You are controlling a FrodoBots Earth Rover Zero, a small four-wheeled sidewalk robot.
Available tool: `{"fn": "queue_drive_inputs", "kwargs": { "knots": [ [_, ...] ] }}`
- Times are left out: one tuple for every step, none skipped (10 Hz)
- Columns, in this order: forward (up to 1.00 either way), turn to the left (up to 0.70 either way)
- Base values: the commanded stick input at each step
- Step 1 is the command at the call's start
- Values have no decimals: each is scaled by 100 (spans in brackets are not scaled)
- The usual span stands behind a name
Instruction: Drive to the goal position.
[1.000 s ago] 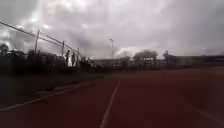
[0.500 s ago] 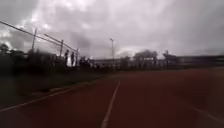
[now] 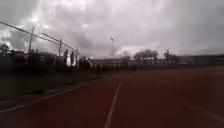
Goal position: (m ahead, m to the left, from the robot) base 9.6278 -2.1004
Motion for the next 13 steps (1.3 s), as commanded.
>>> {"fn": "queue_drive_inputs", "kwargs": {
  "knots": [
    [50,0],
    [50,0],
    [50,0],
    [50,0],
    [50,0],
    [50,0],
    [50,0],
    [50,0],
    [50,0],
    [50,0],
    [50,0],
    [50,0],
    [50,0]
  ]
}}
